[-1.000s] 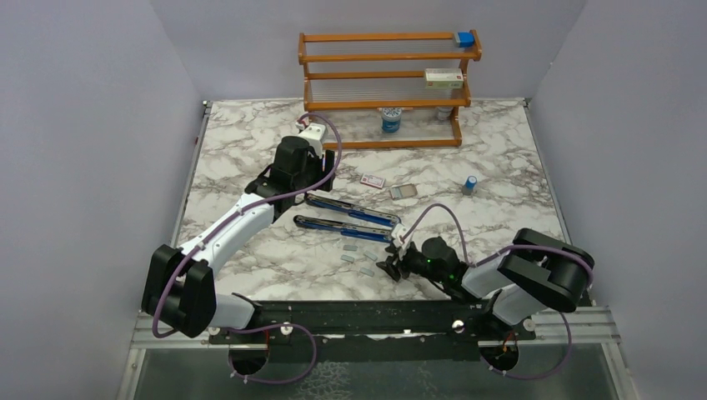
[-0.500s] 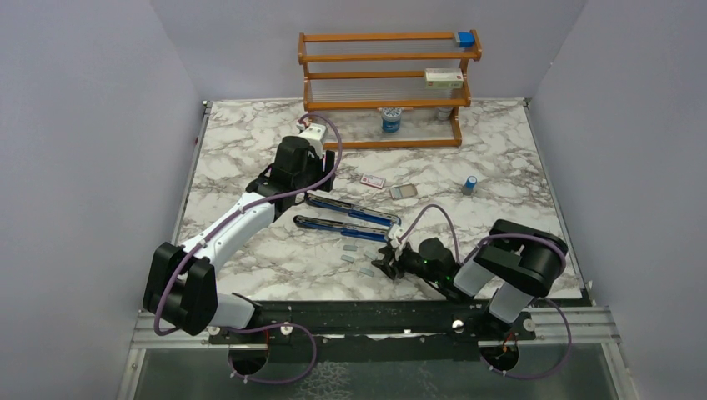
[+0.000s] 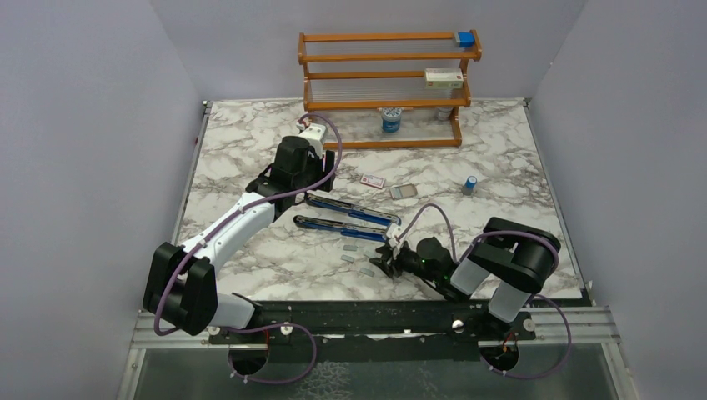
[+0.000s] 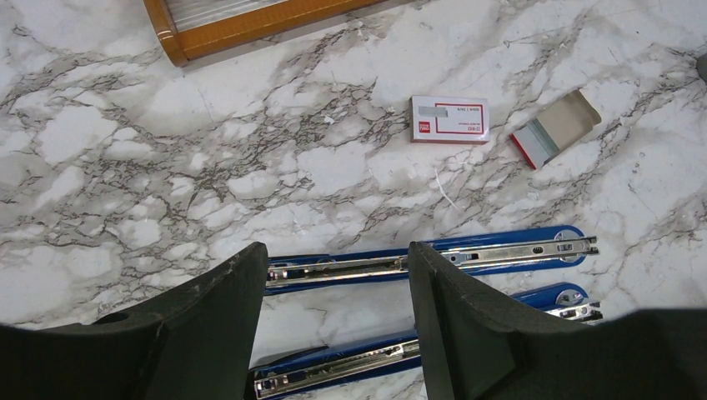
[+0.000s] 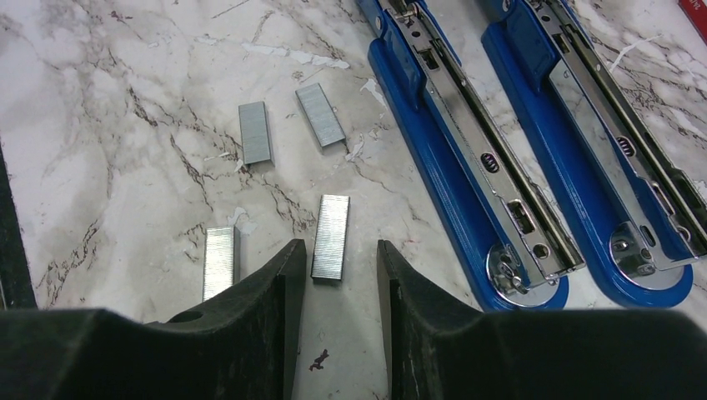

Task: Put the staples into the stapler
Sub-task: Pick up the staple from the center of the board.

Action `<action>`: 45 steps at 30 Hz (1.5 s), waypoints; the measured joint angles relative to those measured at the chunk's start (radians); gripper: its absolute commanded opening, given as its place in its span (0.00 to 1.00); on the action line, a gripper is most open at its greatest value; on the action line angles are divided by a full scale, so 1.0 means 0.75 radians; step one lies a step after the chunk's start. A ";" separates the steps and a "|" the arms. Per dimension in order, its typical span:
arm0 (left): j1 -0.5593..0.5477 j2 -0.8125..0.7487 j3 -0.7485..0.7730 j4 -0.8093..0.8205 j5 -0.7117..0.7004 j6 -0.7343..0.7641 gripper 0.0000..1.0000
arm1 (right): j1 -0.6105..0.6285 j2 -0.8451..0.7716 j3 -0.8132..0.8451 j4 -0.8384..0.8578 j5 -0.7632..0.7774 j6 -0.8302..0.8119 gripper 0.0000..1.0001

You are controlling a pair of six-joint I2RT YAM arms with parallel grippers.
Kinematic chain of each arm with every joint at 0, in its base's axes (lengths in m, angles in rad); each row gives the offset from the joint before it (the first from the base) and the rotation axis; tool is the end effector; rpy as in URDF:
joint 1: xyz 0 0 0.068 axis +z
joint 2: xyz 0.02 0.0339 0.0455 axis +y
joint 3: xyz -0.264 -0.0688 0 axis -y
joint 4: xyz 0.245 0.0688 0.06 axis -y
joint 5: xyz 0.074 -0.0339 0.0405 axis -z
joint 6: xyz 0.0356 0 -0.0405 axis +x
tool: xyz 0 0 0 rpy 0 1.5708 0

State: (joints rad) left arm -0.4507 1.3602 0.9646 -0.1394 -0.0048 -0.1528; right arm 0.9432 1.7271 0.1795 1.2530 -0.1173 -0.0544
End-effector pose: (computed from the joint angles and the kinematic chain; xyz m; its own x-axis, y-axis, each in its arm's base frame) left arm 0.2776 -0.1341 0.2767 -0.5193 0.0822 -0.8506 0.3570 0.9252 -0.1285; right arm 0.1325 0.1898 0.0990 -0.1230 -0.2615 -0.9573 -0.8776 0.4790 -0.0181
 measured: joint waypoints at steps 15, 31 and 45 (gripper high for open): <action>0.000 0.000 0.000 -0.001 0.001 0.001 0.66 | 0.008 0.001 0.021 -0.028 -0.012 -0.009 0.10; 0.009 0.000 0.000 -0.008 -0.004 -0.001 0.66 | 0.009 -0.442 0.171 -0.396 -0.047 -0.046 0.02; 0.083 0.000 0.008 -0.035 -0.021 -0.032 0.66 | -0.231 -0.721 0.357 -0.828 -0.191 -0.156 0.01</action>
State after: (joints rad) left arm -0.3882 1.3602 0.9703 -0.1658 -0.0208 -0.1764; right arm 0.7700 1.1862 0.4473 0.6323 -0.2607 -0.1711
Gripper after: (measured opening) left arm 0.655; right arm 0.167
